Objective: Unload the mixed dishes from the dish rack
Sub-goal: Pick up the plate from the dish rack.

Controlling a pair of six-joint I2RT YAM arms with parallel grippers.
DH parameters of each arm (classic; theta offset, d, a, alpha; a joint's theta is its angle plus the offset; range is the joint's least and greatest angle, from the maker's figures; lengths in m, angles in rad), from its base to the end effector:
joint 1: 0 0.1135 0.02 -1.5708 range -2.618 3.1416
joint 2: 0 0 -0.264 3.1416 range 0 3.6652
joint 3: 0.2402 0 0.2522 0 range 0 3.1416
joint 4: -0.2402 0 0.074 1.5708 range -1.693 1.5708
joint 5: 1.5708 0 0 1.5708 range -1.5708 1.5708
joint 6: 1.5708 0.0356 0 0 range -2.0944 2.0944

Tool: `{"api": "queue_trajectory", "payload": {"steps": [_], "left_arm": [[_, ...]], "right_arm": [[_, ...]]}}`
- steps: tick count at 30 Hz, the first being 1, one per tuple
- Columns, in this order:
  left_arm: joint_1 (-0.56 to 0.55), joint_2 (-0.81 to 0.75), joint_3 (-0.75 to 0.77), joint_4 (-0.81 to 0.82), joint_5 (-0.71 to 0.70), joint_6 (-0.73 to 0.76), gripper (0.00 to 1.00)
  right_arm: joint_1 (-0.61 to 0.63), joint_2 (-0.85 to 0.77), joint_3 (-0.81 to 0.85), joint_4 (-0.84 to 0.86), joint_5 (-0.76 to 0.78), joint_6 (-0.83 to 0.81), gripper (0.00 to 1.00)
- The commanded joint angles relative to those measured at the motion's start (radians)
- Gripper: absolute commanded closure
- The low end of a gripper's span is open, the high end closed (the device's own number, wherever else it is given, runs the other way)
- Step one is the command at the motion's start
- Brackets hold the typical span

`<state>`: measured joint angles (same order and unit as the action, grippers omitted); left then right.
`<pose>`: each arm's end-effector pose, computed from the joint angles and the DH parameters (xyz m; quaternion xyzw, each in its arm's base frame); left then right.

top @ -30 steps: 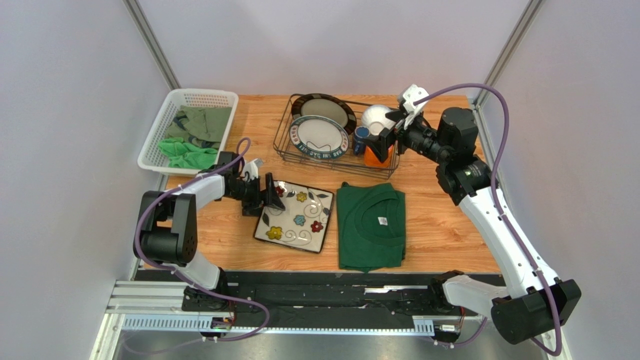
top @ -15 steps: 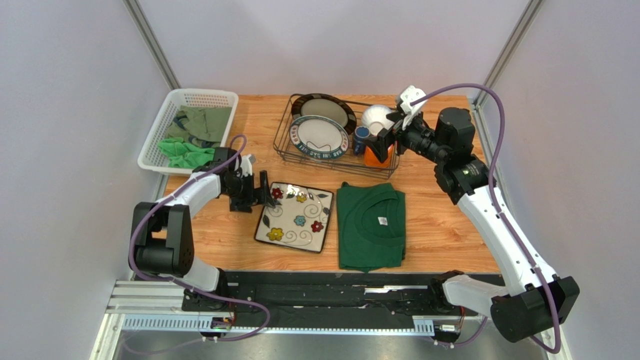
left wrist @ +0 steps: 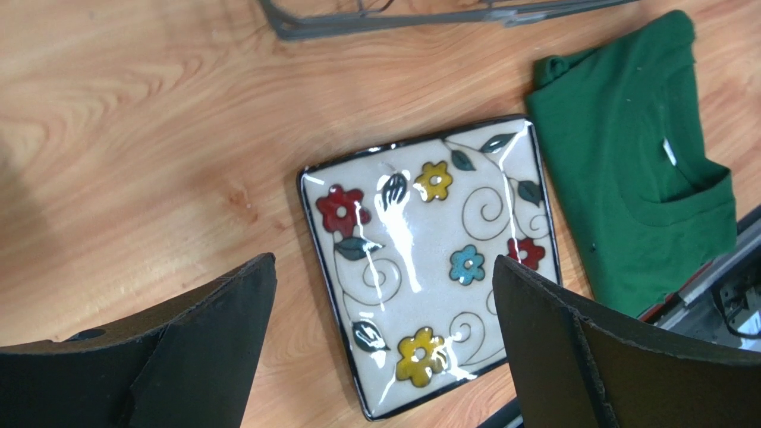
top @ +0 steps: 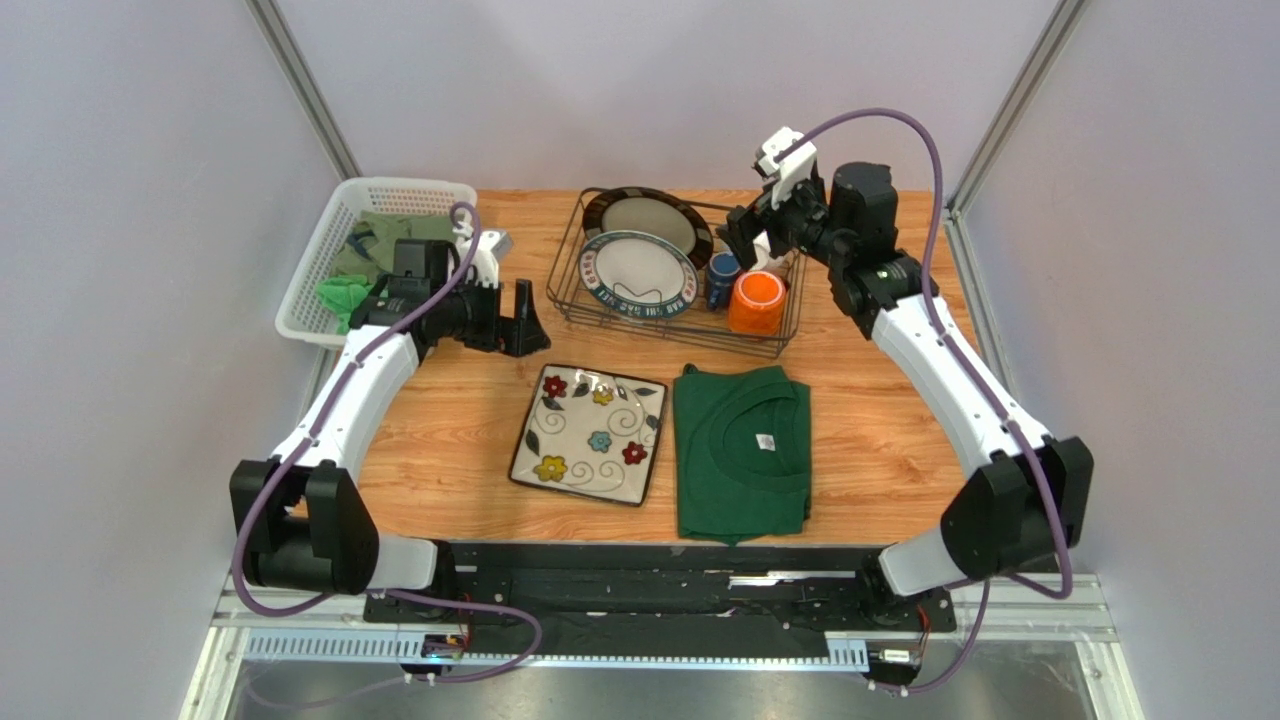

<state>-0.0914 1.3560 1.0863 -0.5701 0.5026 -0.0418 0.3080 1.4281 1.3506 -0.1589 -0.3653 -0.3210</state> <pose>0.2833 -0.0432 0.2857 0.1113 0.9021 -0.2548 0.3300 0.3159 0.1139 0.3906 -0.3458 0.6998 0.1387 0.6094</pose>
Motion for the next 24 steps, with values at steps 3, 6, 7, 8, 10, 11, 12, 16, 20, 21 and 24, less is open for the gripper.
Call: {"api": "queue_trajectory", "payload": {"steps": [3, 6, 7, 8, 10, 11, 12, 16, 20, 21, 24], "left_arm": [[-0.004, 0.014, 0.098, -0.051, 0.157, 0.134, 0.01], [-0.004, 0.011, 0.126, -0.065, 0.189, 0.178, 0.01], [-0.004, 0.011, 0.132, -0.068, 0.206, 0.207, 0.01], [-0.004, 0.008, 0.139, -0.068, 0.208, 0.217, 0.01], [-0.004, 0.003, 0.149, -0.068, 0.226, 0.252, 0.01], [-0.004, 0.002, 0.156, -0.068, 0.228, 0.258, 0.01], [-0.004, 0.002, 0.158, -0.068, 0.234, 0.266, 0.01], [-0.004, 0.008, 0.173, -0.068, 0.241, 0.281, 0.01], [-0.004, 0.018, 0.187, -0.071, 0.241, 0.27, 0.01], [-0.004, 0.023, 0.188, -0.071, 0.241, 0.27, 0.01], [-0.004, 0.032, 0.192, -0.07, 0.238, 0.272, 0.01]], "right_arm": [[-0.039, 0.169, 0.183, 0.117, -0.003, -0.063, 0.06], [-0.055, 0.262, 0.252, 0.117, -0.029, -0.076, 0.07], [-0.056, 0.282, 0.265, 0.119, -0.04, -0.085, 0.07], [-0.061, 0.325, 0.28, 0.119, -0.049, -0.092, 0.08], [-0.063, 0.366, 0.315, 0.119, -0.072, -0.102, 0.09], [-0.063, 0.403, 0.327, 0.121, -0.08, -0.102, 0.1], [-0.063, 0.42, 0.35, 0.119, -0.089, -0.102, 0.1], [-0.064, 0.48, 0.393, 0.102, -0.138, -0.099, 0.11], [-0.063, 0.505, 0.401, 0.098, -0.175, -0.101, 0.11], [-0.063, 0.509, 0.401, 0.098, -0.179, -0.101, 0.12], [-0.063, 0.526, 0.401, 0.101, -0.192, -0.101, 0.12]]}}
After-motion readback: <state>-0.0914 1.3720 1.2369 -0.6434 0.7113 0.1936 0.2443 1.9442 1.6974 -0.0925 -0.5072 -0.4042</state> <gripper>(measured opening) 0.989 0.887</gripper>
